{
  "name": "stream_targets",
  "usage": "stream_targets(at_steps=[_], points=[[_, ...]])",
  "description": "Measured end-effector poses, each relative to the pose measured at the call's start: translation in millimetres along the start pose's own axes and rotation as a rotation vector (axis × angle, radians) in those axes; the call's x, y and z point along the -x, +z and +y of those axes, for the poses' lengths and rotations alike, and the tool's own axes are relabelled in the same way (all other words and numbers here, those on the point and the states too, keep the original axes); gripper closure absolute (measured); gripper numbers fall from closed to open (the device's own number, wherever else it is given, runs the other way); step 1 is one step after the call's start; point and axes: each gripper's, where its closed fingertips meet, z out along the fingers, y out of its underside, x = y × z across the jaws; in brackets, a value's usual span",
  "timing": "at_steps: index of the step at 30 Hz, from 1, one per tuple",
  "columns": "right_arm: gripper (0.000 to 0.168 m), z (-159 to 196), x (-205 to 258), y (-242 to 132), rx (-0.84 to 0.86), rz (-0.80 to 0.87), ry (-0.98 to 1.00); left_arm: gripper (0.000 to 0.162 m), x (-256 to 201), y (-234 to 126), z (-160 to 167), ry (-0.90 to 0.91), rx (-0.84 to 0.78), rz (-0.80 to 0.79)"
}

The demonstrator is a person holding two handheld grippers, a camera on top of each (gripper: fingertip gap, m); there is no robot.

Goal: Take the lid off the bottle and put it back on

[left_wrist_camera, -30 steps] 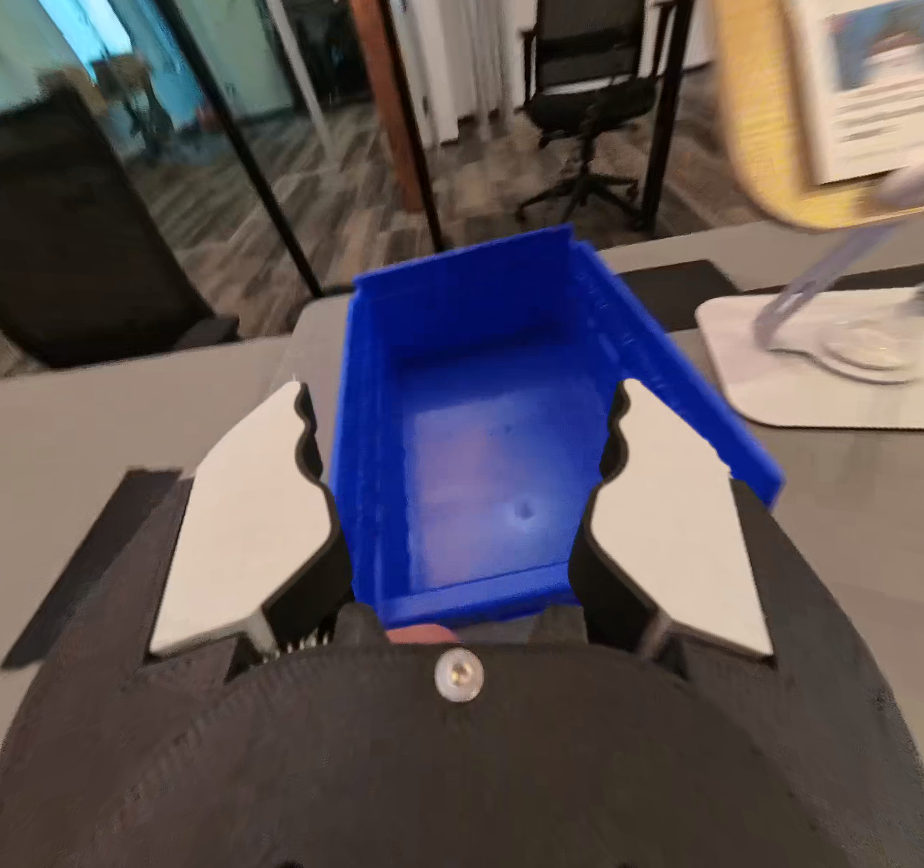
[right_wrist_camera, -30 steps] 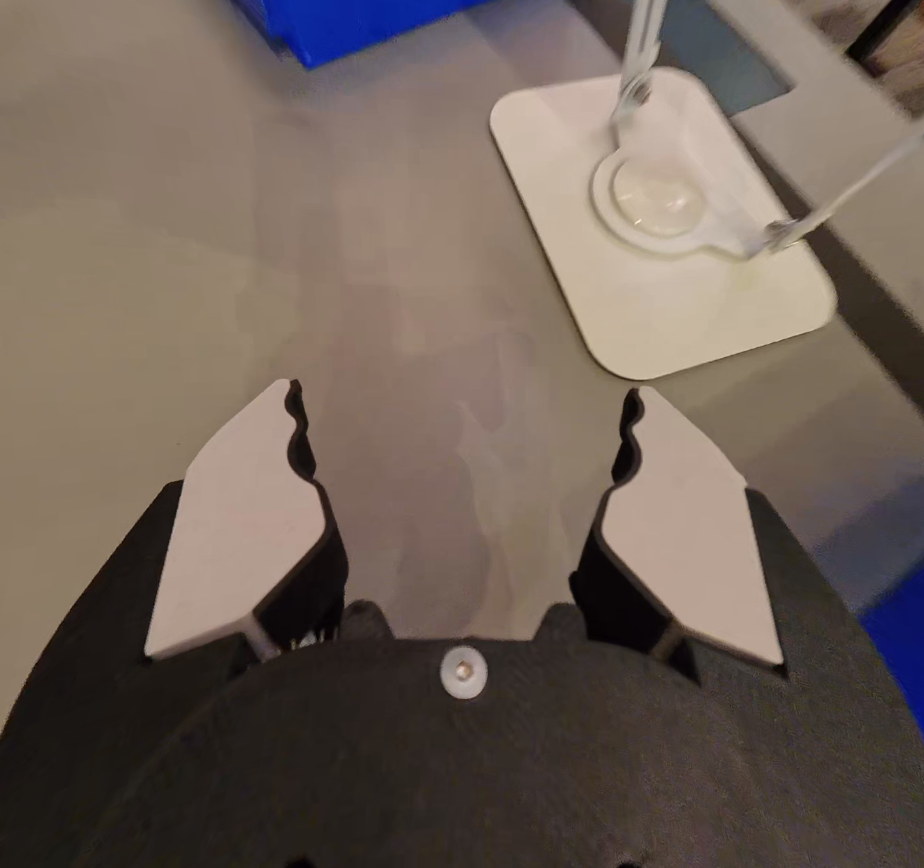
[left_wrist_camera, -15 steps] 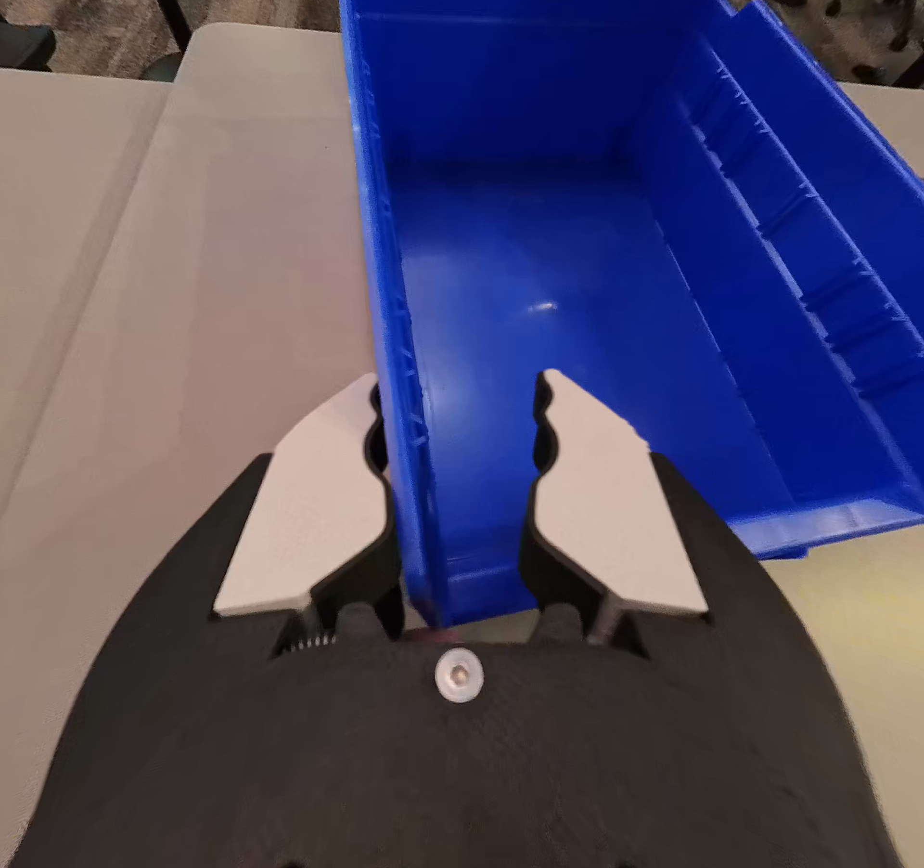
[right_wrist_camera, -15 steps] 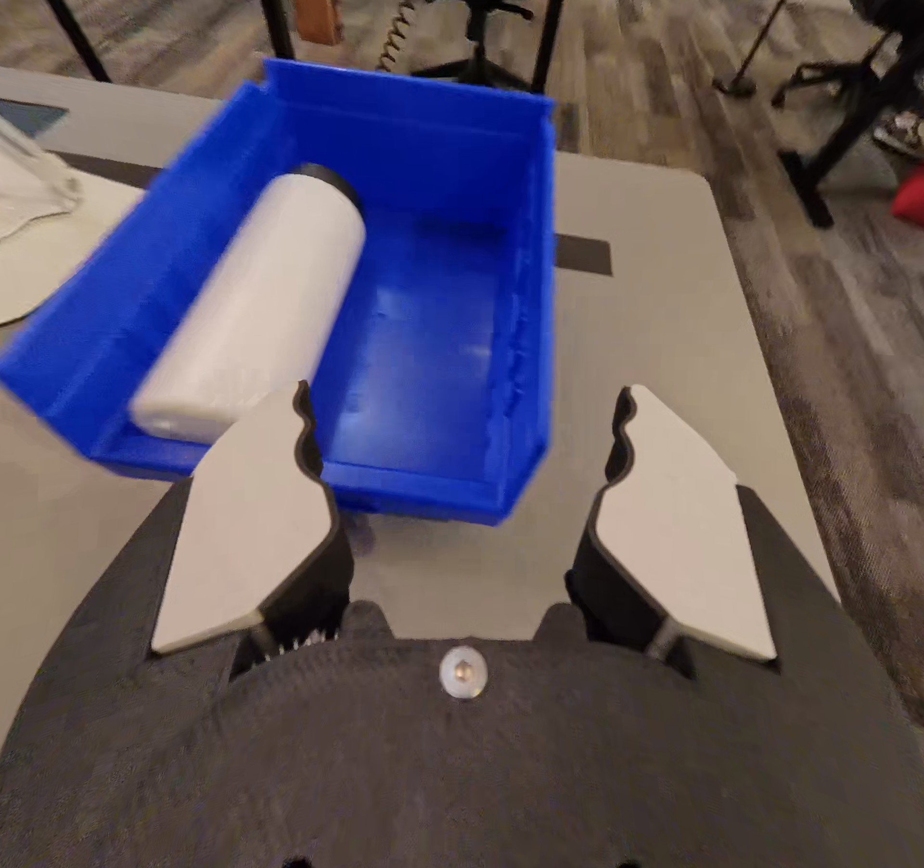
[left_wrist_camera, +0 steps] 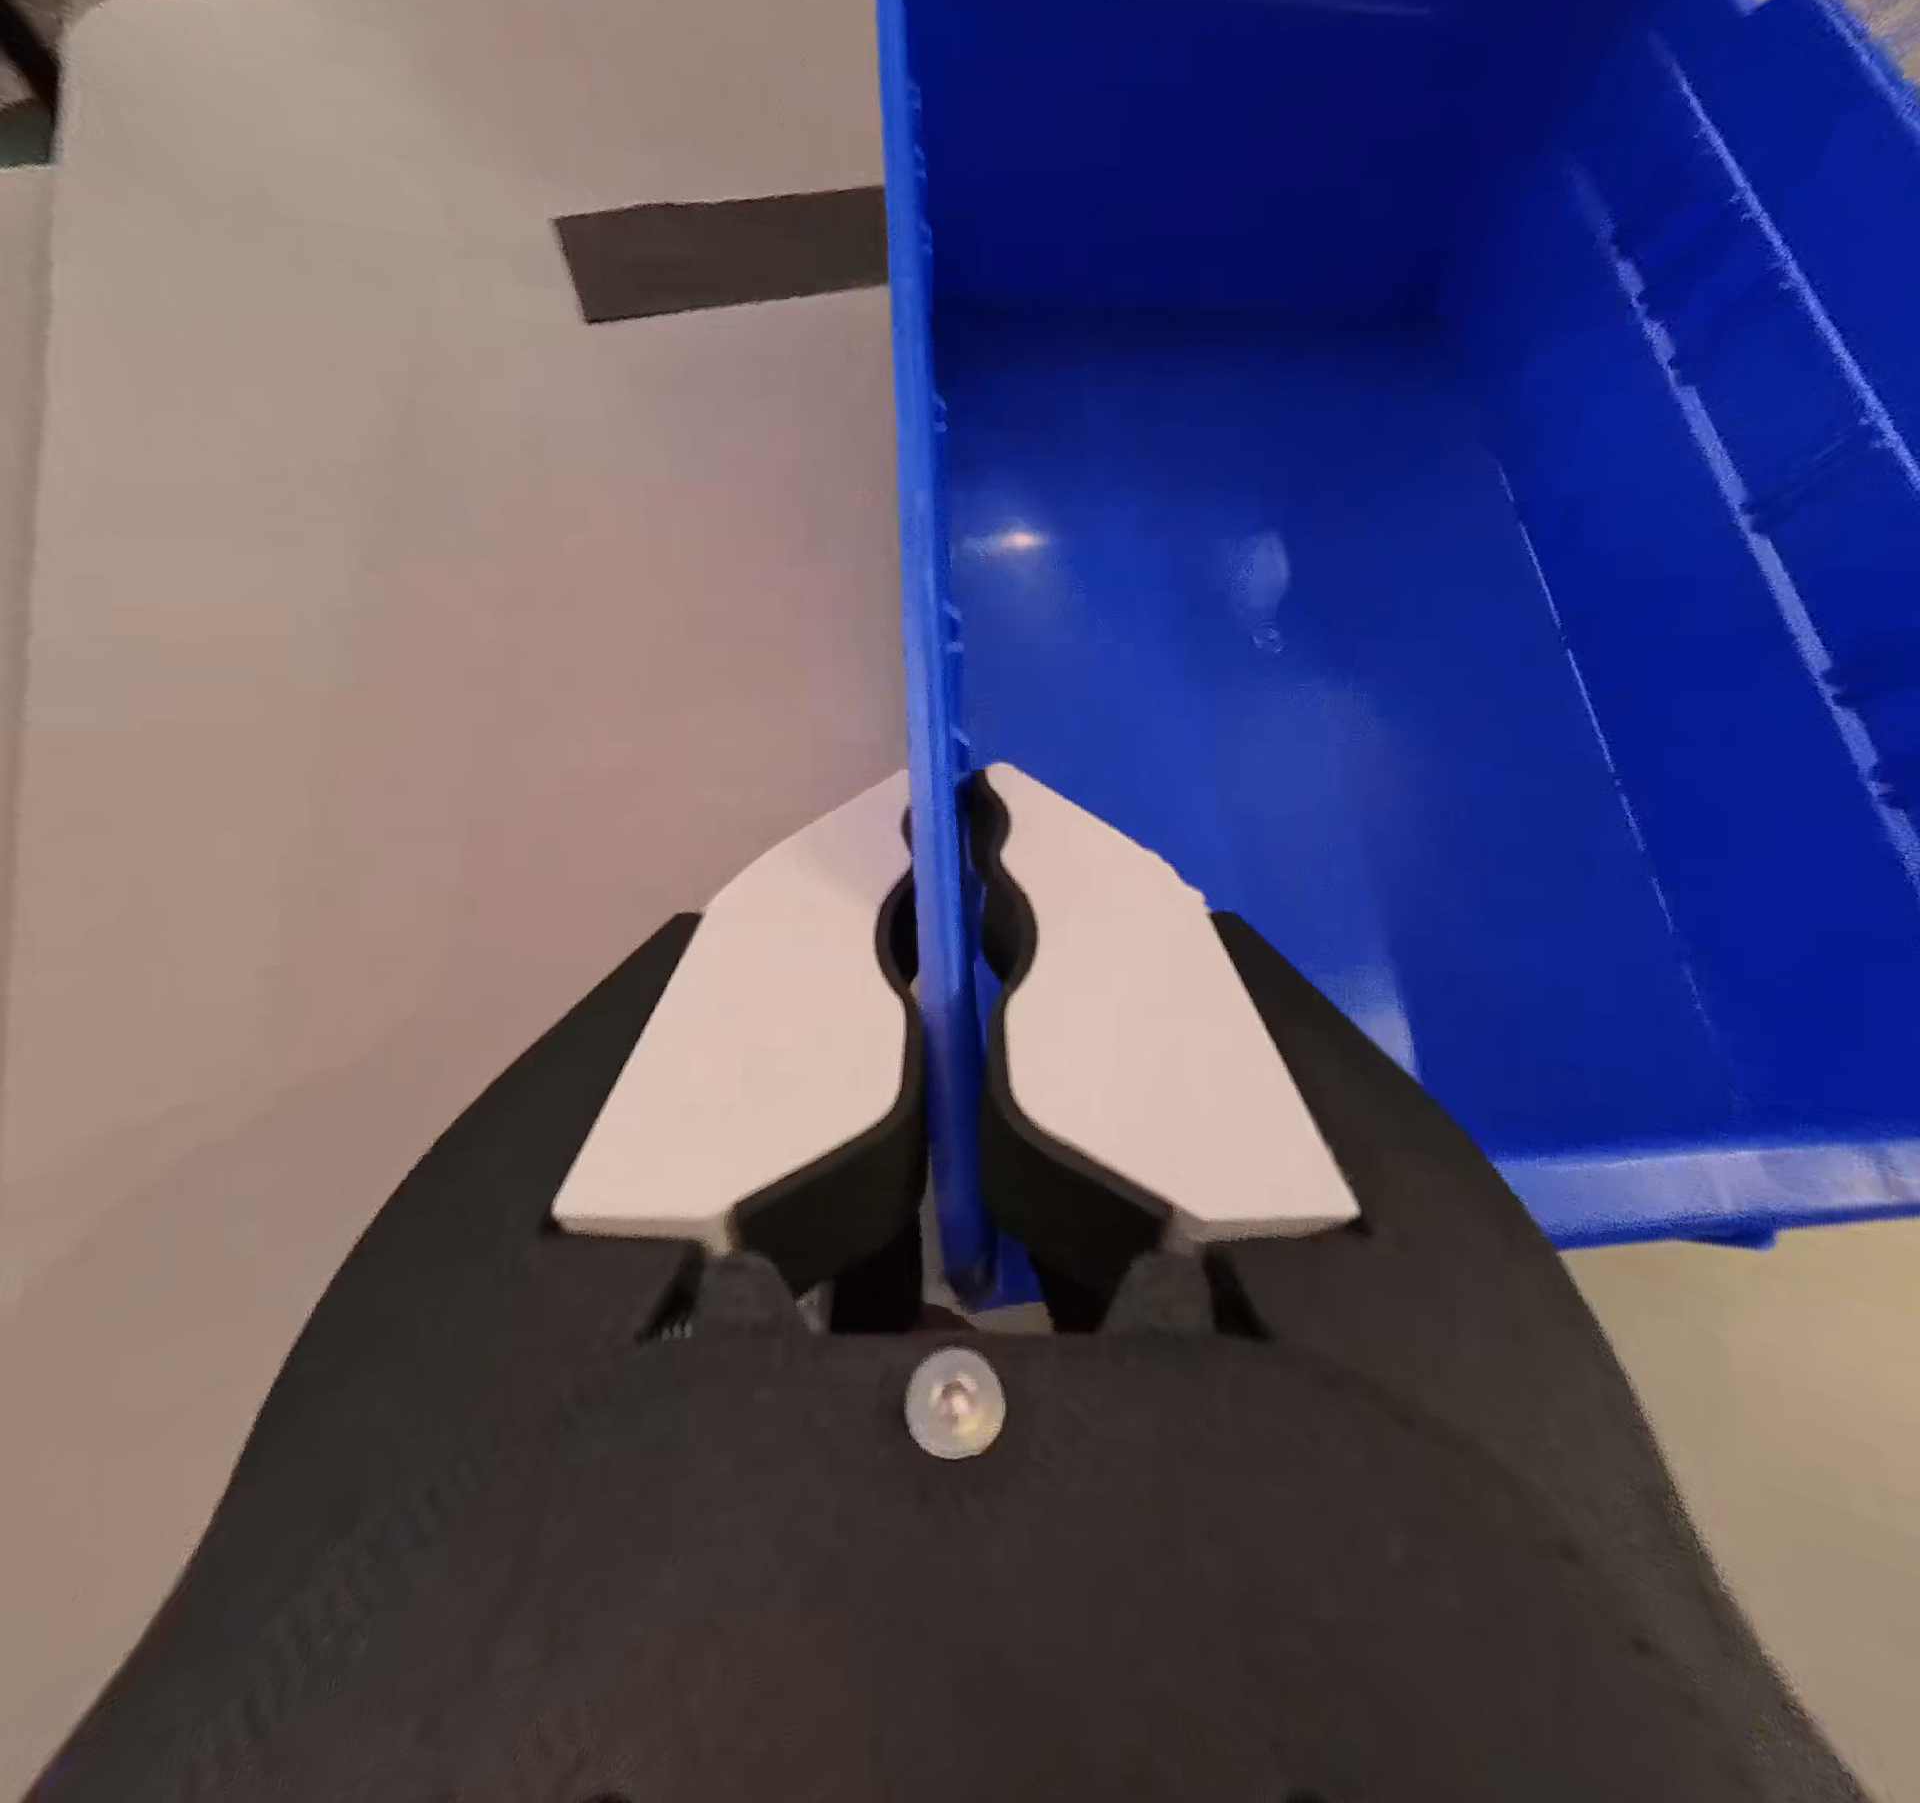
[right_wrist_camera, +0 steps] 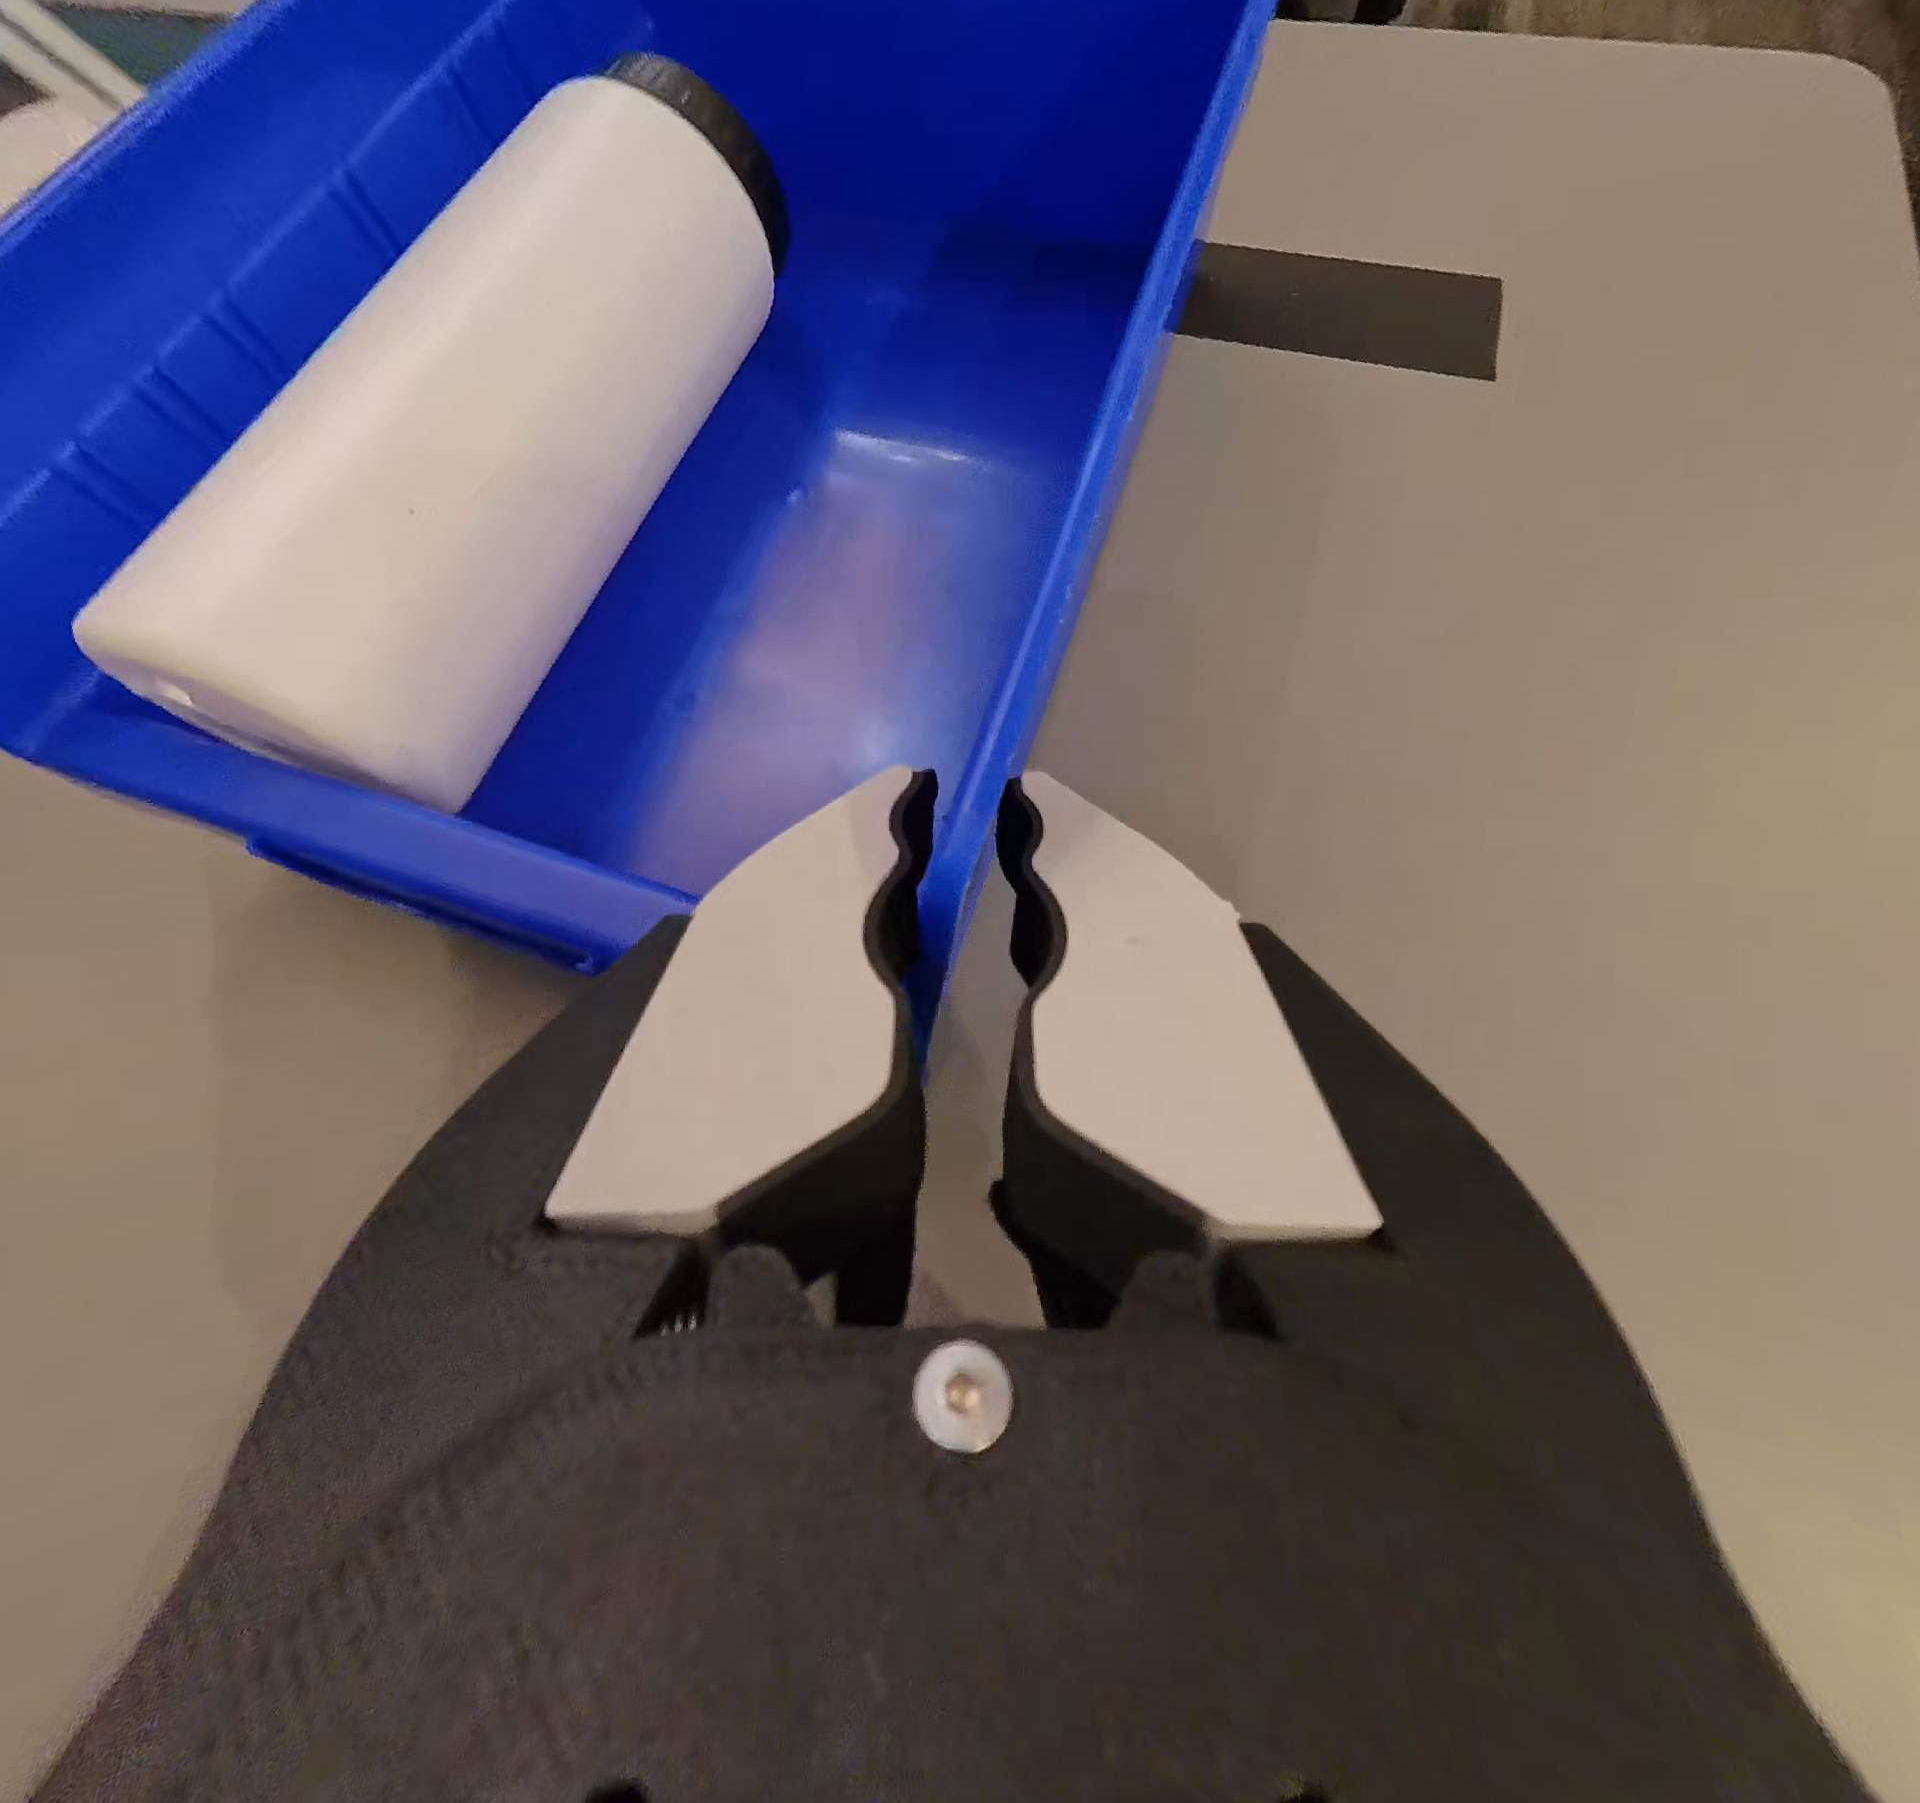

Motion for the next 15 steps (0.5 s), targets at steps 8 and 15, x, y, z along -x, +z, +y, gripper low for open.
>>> stream_targets(at_steps=[8,15], points=[[0.153,13.0,19.3,-15.6,0.023,-0.089,-0.067,0.157,-15.9,-44.6,36.1,0.119,0.069,0.235],[0.157,25.5,48.1,-30.6,0.019,-0.225,-0.121,0.155,-65.2,-79.3,67.4,0.191,0.095,0.488]])
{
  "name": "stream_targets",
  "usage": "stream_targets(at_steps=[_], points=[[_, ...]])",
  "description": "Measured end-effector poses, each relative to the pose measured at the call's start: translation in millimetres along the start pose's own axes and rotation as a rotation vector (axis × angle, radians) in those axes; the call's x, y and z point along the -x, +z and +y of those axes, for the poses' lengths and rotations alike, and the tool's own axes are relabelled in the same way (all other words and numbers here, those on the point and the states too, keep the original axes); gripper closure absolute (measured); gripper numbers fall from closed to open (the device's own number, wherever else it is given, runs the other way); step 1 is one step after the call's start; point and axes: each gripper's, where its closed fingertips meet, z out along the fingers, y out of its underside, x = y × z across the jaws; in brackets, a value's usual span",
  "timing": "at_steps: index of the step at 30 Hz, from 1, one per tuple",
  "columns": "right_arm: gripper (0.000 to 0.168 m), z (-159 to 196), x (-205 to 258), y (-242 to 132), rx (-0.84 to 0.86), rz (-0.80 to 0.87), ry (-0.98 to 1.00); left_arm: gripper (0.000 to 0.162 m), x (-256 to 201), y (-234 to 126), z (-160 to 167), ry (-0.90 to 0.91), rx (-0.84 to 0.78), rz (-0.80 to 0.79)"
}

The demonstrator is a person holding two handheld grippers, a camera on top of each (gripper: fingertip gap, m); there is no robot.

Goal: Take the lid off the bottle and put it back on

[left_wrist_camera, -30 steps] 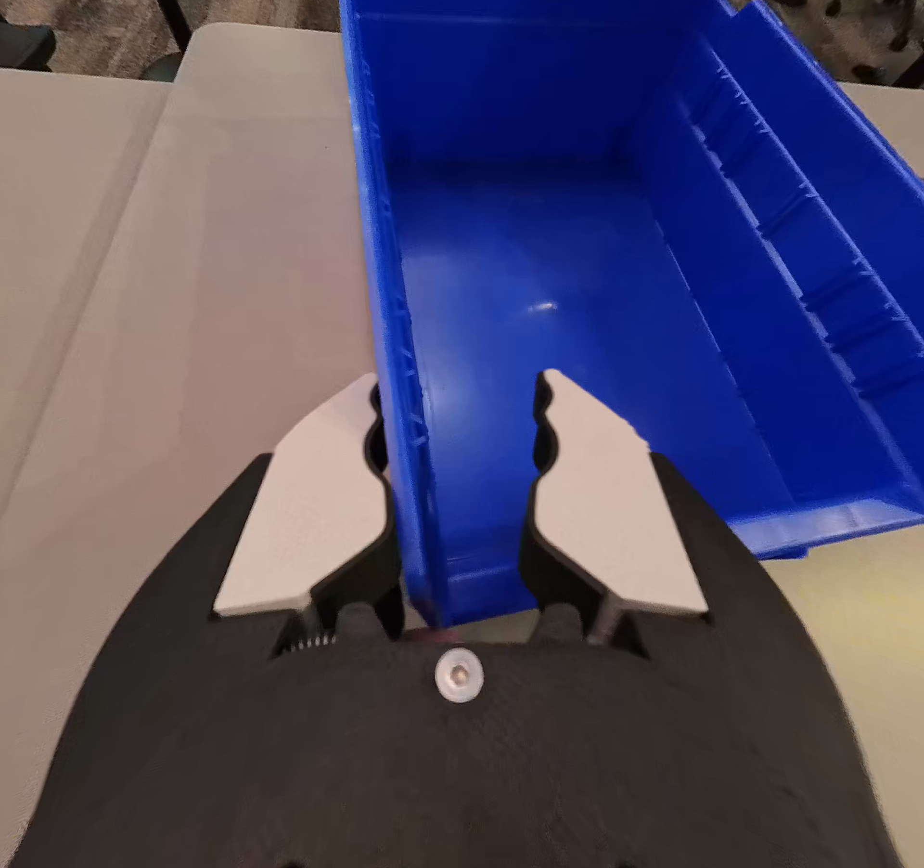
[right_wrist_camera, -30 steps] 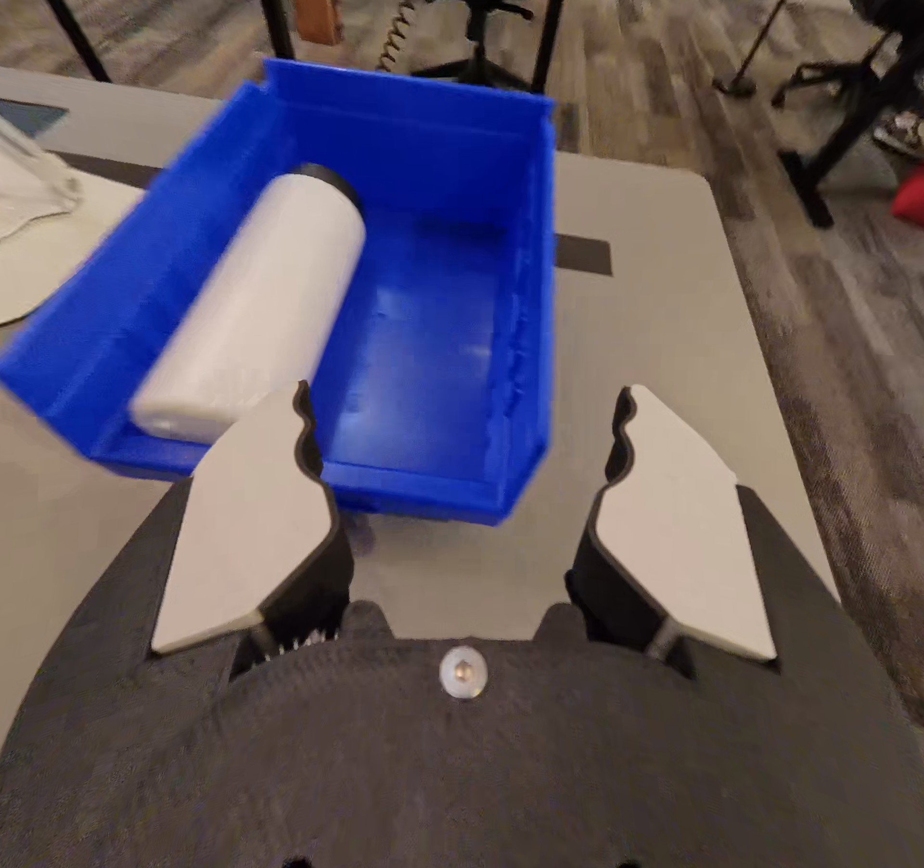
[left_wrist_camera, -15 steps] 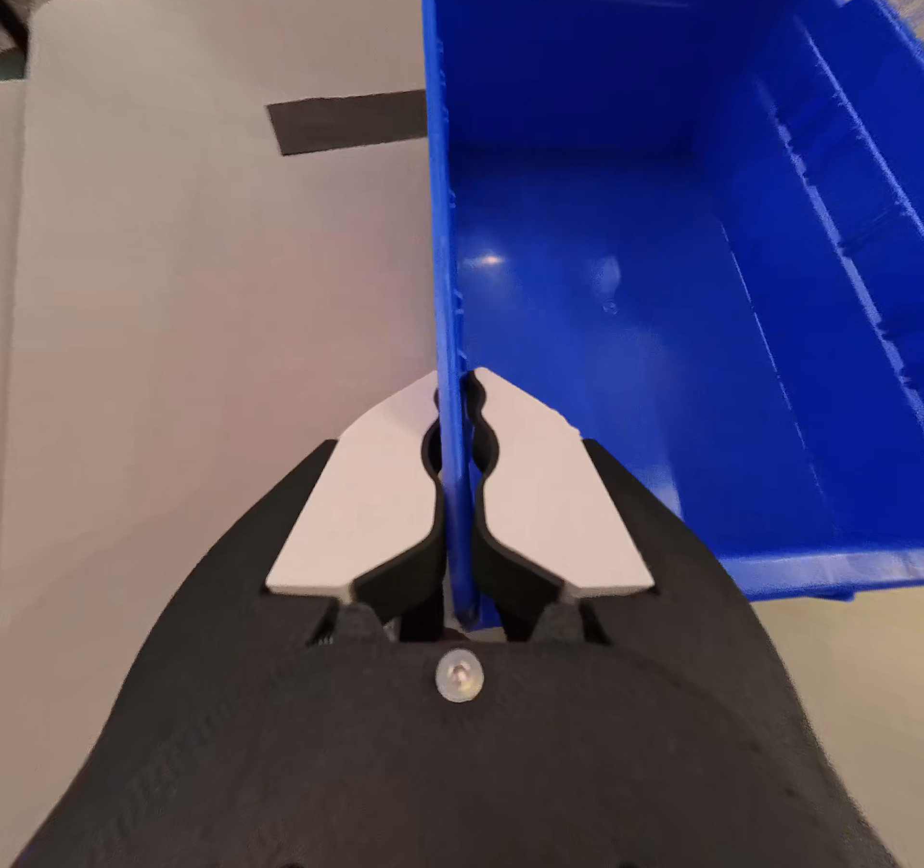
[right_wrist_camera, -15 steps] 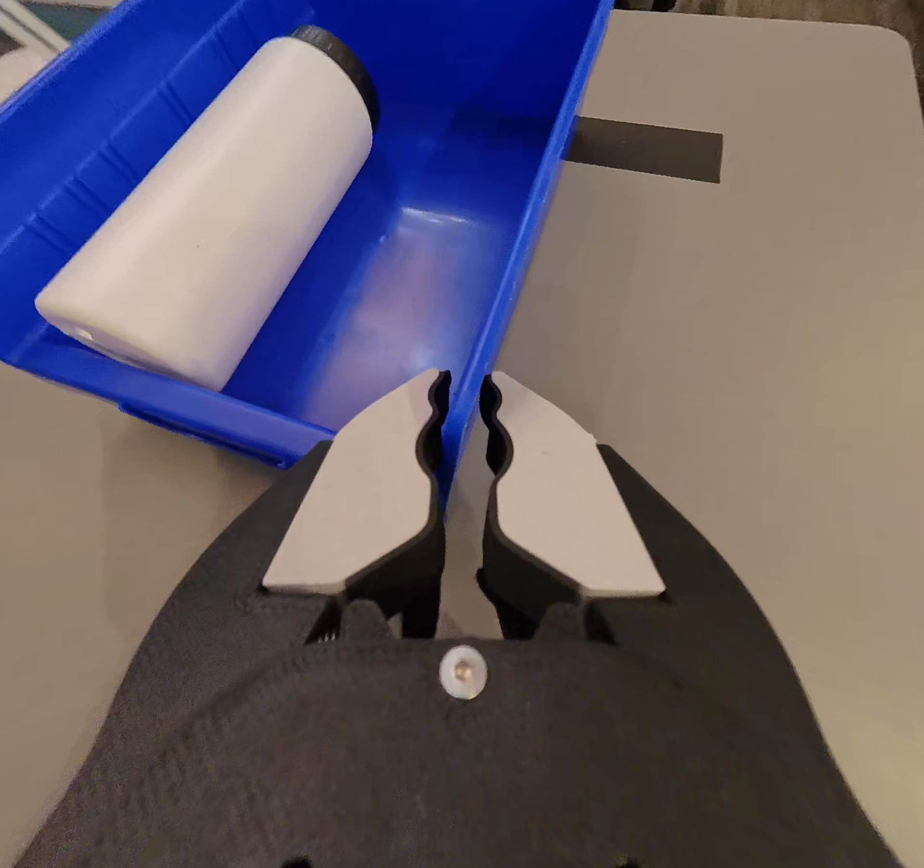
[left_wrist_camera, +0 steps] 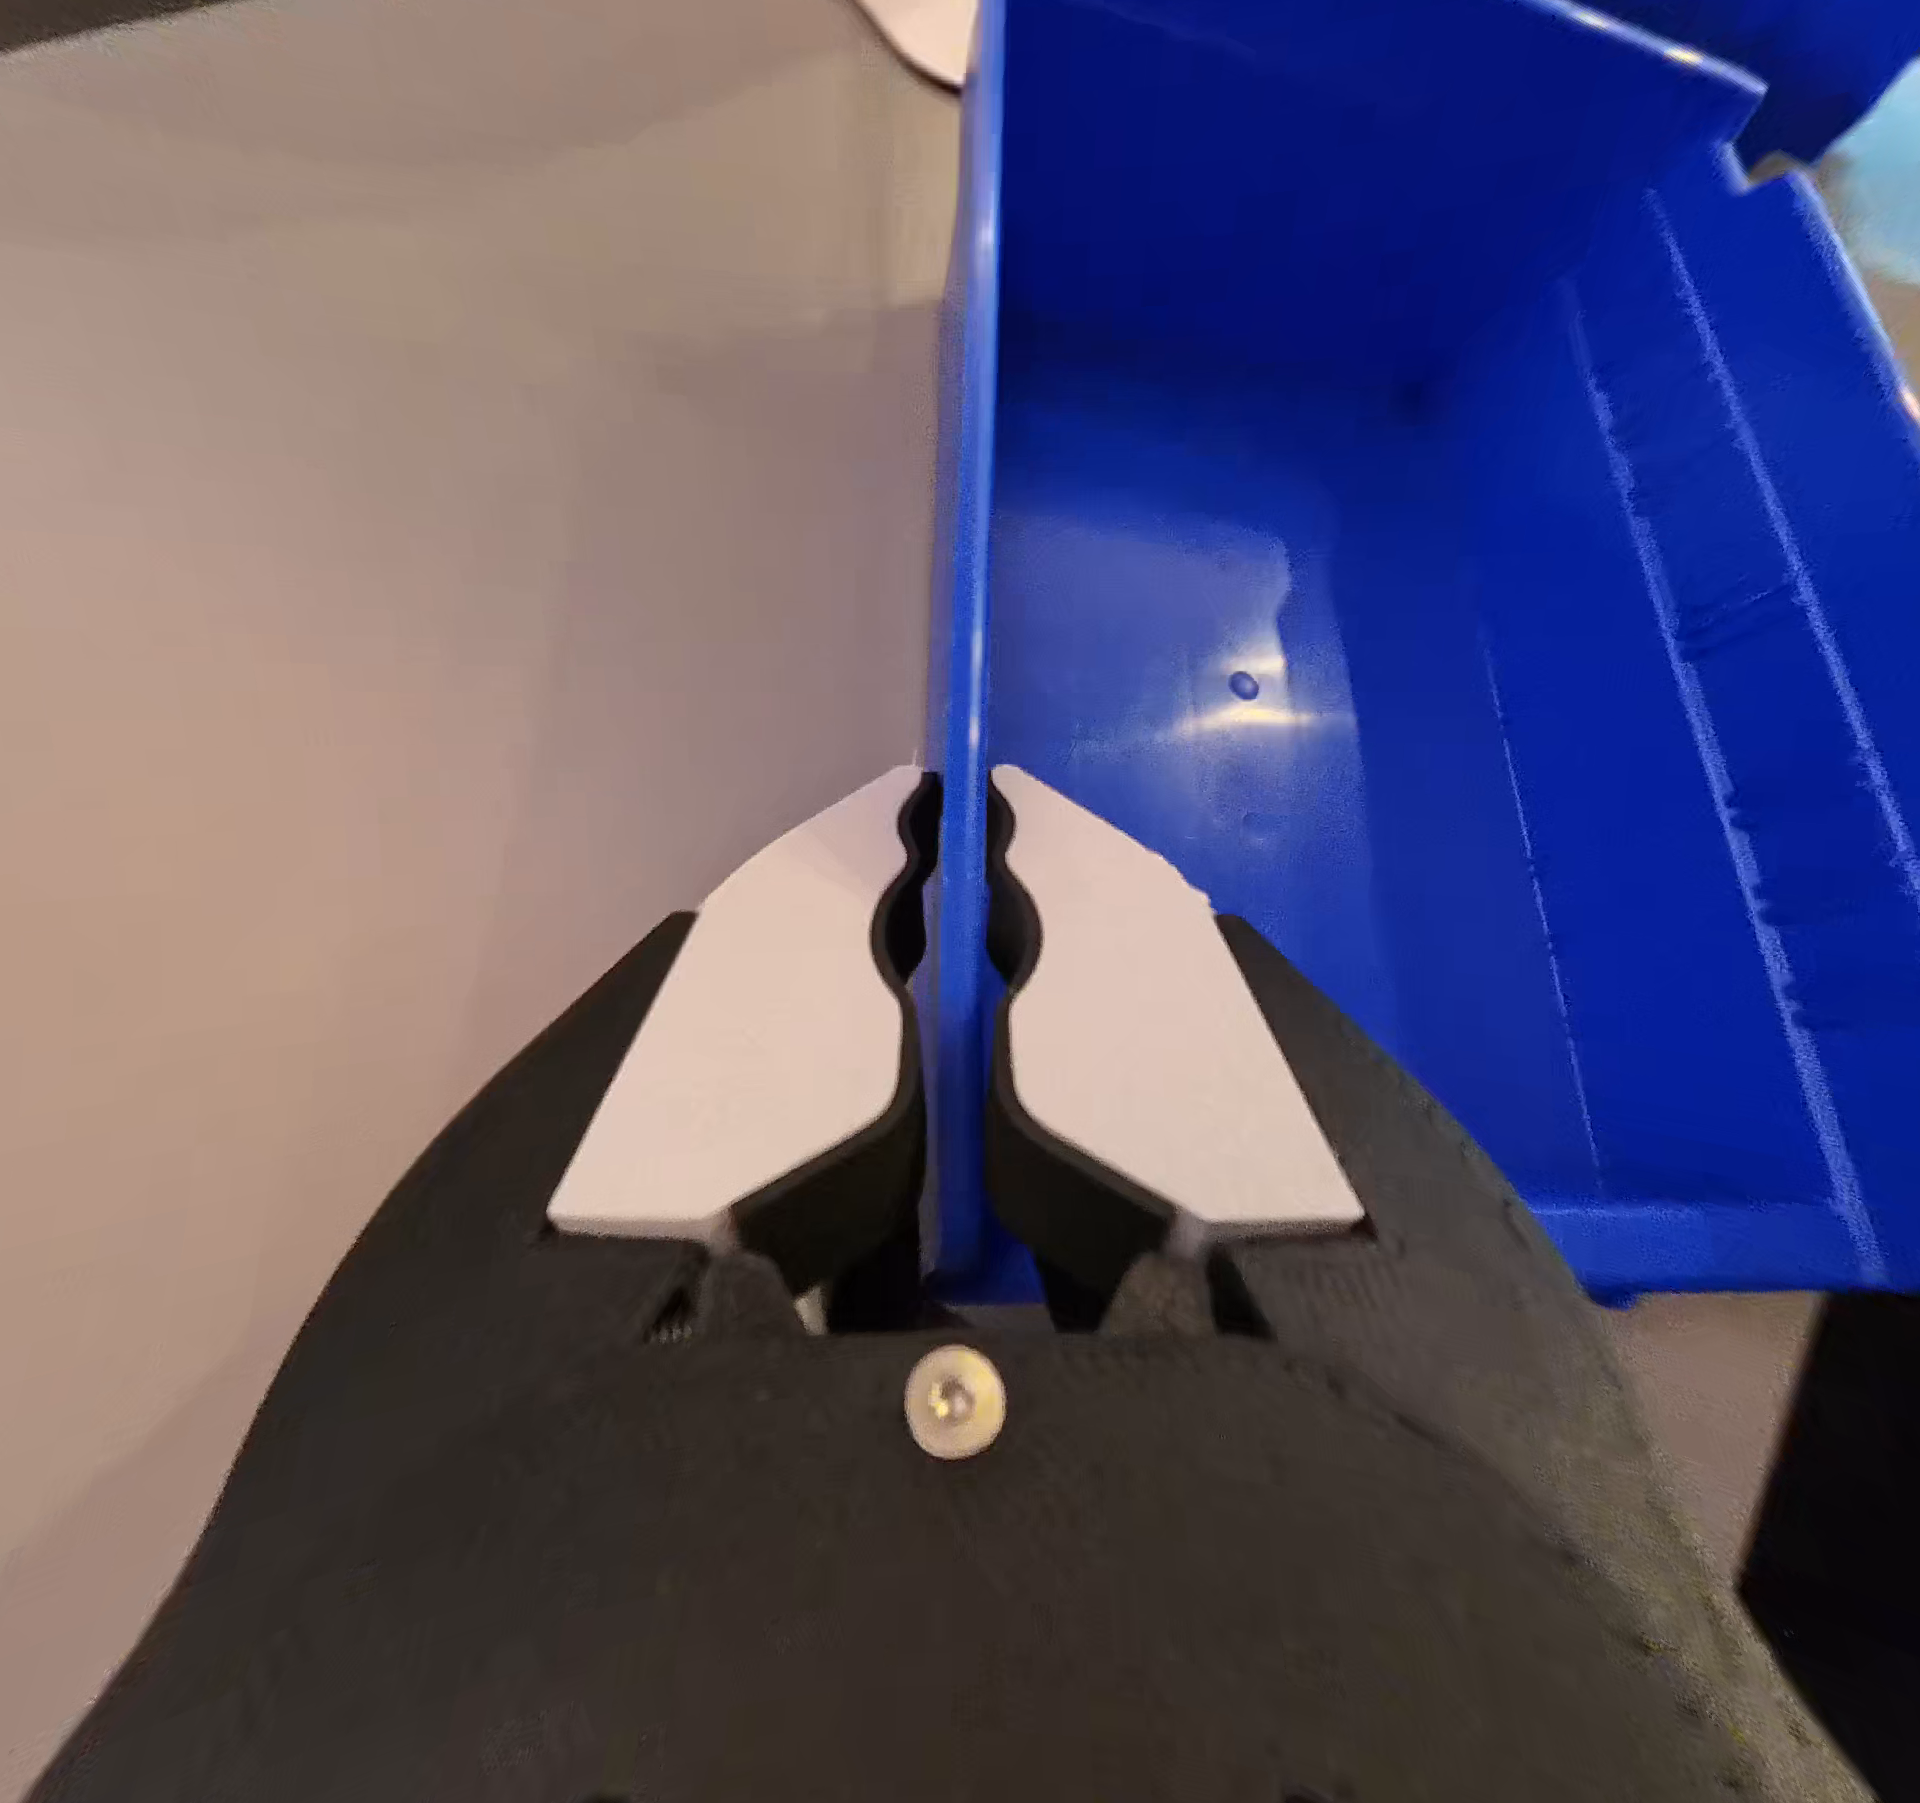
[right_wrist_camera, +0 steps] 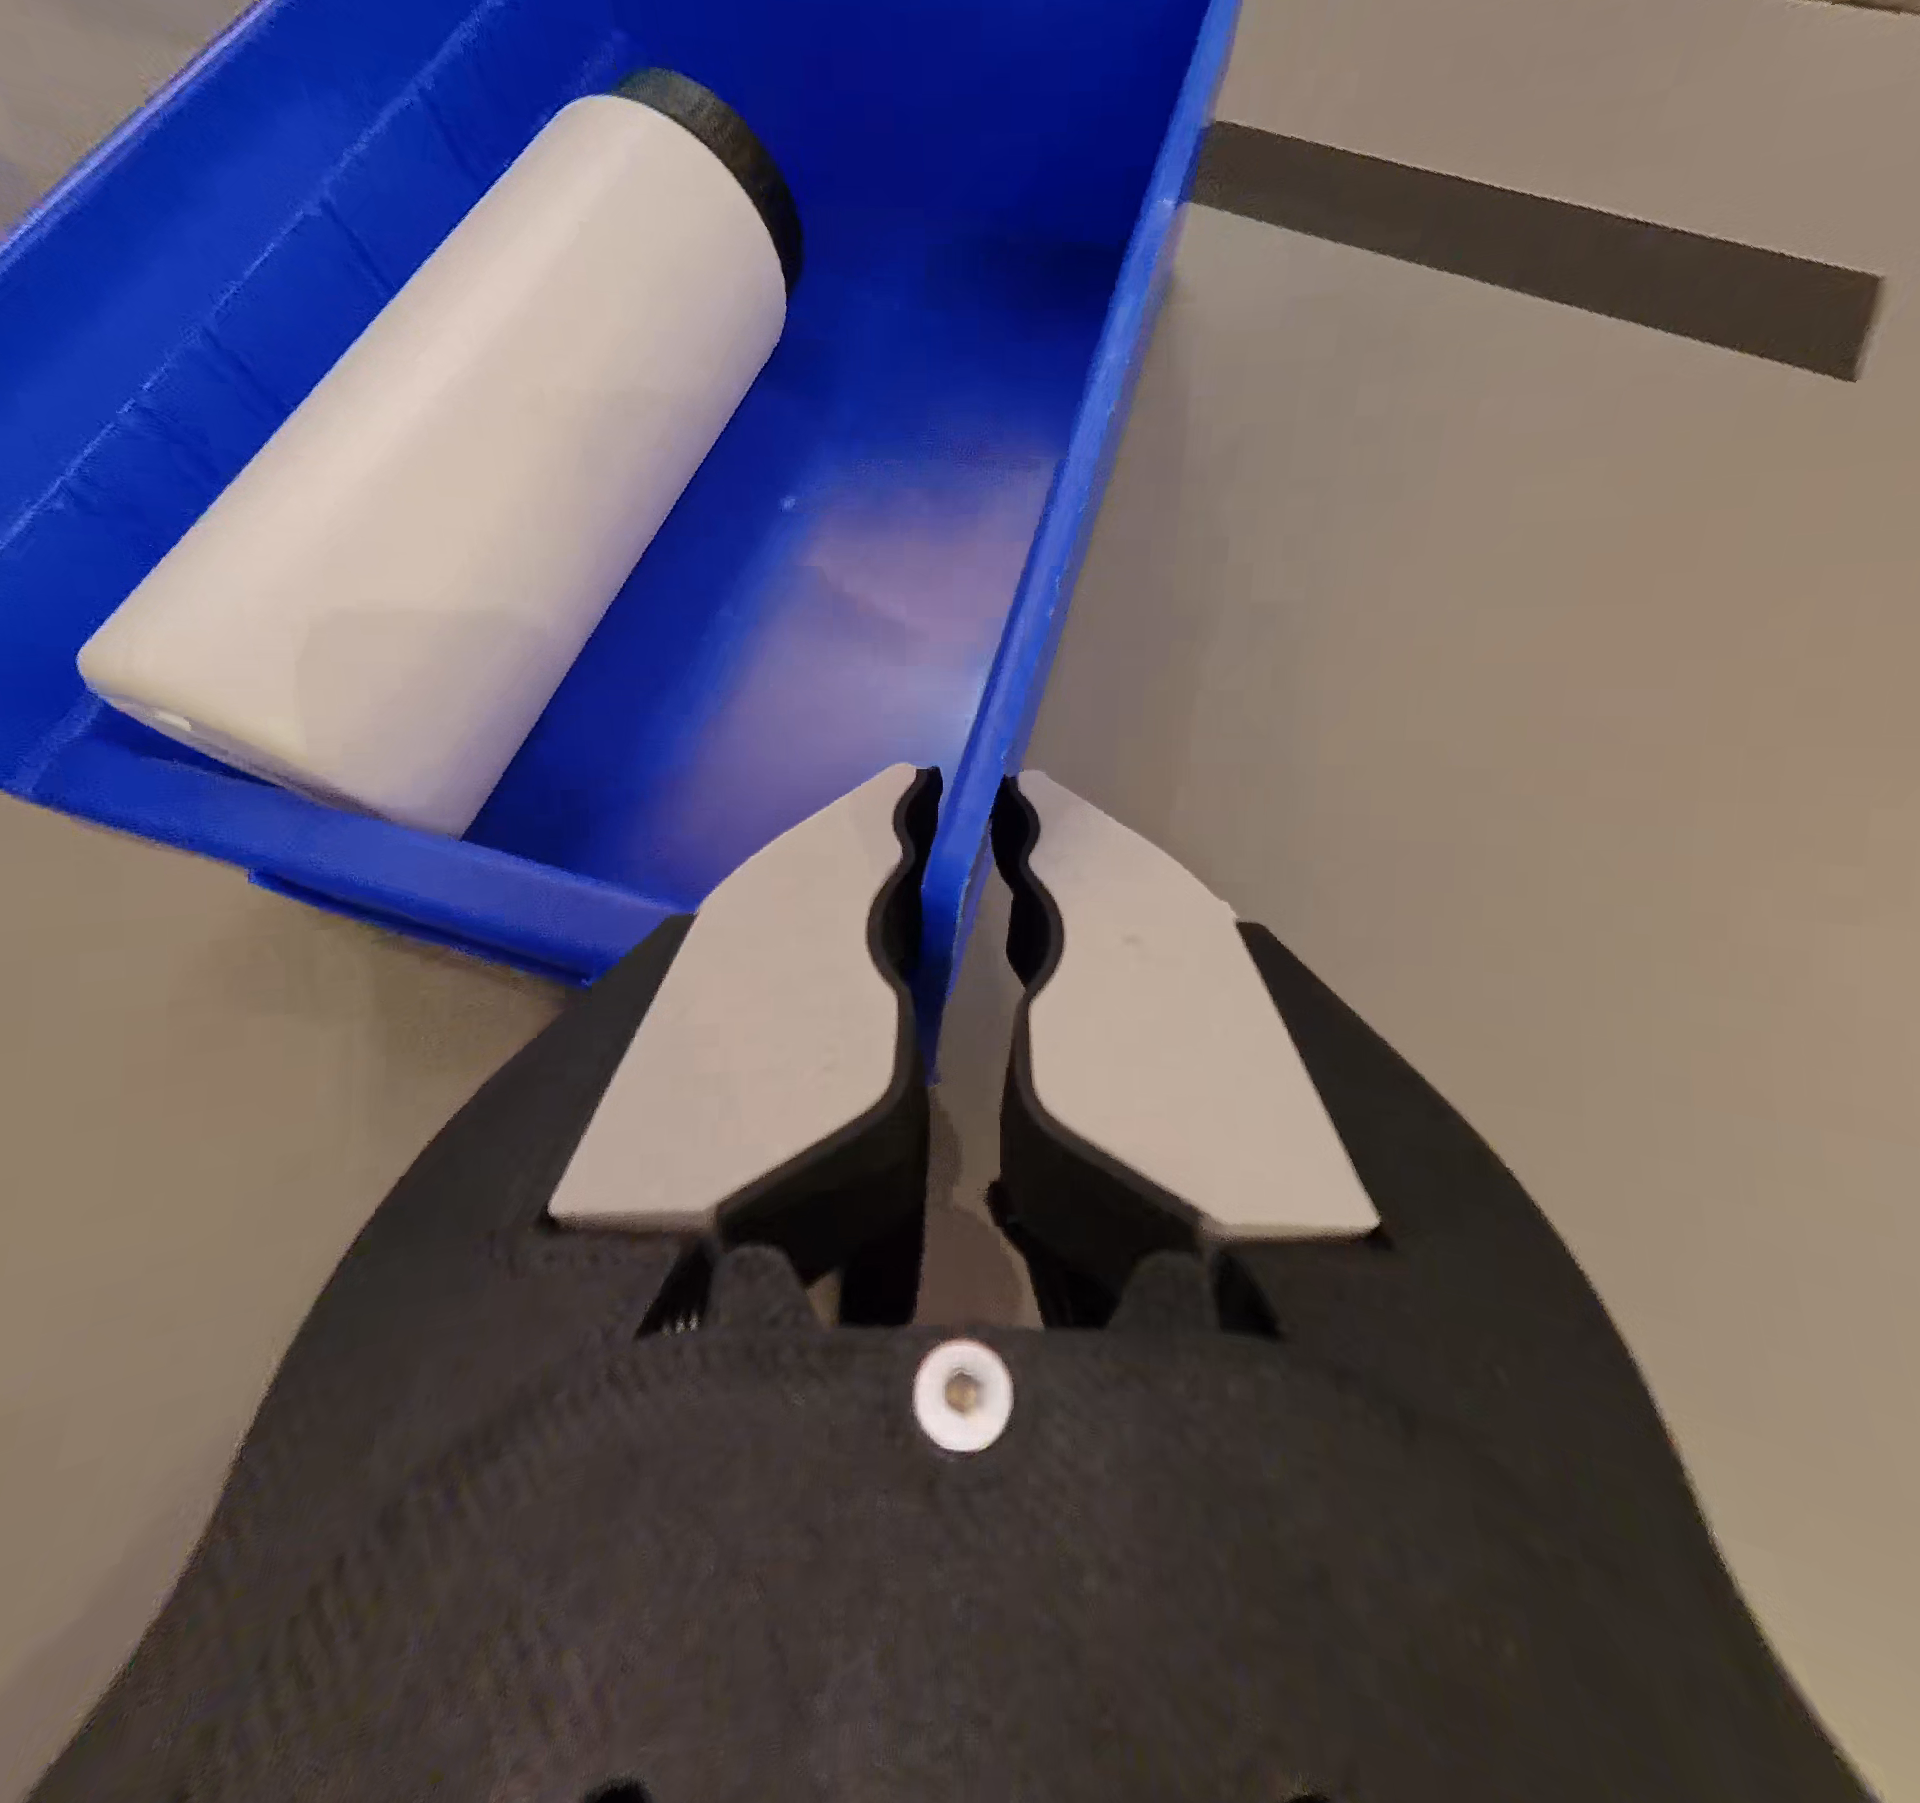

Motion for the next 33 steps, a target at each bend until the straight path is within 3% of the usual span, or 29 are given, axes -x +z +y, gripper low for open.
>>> stream_targets(at_steps=[7,14,25,33], points=[[0.163,1.6,46.5,6.5,0.001,-0.210,-0.099,0.154,-79.1,26.3,4.1,0.109,0.051,0.237],[0.163,-11.0,93.8,35.8,0.025,-0.389,-0.166,0.154,-147.3,58.4,0.6,0.254,0.131,0.405],[0.163,-32.8,84.0,68.1,0.069,-0.509,-0.224,0.154,-160.7,48.6,12.1,0.309,0.192,0.480],[0.163,-60.3,109.3,113.5,0.073,-0.593,-0.264,0.154,-175.4,70.9,-1.1,0.331,0.155,0.511]])
